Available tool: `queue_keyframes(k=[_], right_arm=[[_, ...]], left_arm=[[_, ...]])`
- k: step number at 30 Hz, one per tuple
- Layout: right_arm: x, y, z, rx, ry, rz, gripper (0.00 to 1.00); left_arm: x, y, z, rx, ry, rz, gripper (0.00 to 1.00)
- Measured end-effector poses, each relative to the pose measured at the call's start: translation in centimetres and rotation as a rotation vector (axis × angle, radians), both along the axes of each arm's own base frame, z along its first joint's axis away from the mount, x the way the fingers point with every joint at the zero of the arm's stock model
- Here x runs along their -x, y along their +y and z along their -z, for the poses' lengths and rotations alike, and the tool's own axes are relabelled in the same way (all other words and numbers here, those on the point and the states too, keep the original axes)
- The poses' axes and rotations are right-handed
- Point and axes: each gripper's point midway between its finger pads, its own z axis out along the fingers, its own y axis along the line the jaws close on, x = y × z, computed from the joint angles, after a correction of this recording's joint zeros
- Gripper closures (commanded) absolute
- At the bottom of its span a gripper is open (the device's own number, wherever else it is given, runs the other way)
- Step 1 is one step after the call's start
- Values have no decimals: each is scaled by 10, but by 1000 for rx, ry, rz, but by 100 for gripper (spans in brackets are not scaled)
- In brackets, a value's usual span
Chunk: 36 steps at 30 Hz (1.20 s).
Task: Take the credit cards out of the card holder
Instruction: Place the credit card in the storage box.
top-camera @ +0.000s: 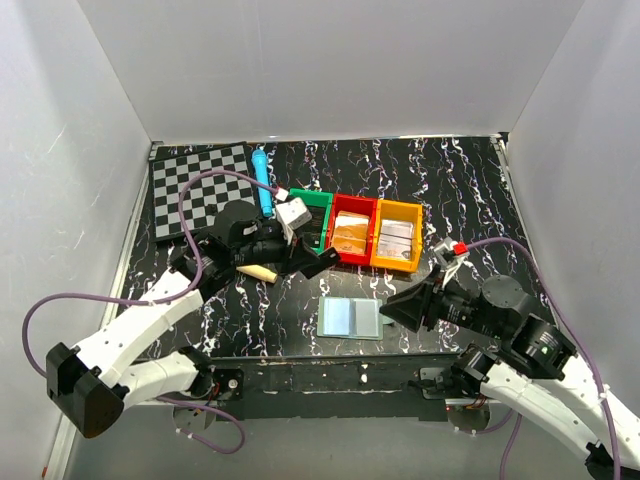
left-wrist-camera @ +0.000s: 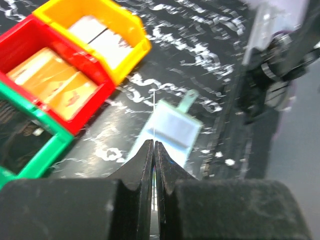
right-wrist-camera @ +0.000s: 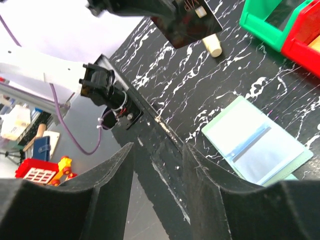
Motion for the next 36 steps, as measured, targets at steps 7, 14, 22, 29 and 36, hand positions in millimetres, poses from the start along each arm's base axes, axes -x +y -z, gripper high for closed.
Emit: queue_keyframes(k=[7, 14, 22, 29, 36], right_arm=[[0, -12, -11, -17, -40, 41, 57], [16, -8, -13, -81, -39, -33, 61], [22, -10, -2, -95, -47, -55, 62], [23, -13, -5, -97, -95, -65, 60], [24, -10, -1, -78, -109, -87, 59]], left_arm=[[-44, 38, 39, -104, -294, 22, 100], [-82, 40, 27, -180, -584, 234, 100], [-101, 40, 87, -302, -542, 455, 100], [-131, 47, 107, -378, -518, 488, 100], [-154, 44, 116, -414, -532, 499, 100]])
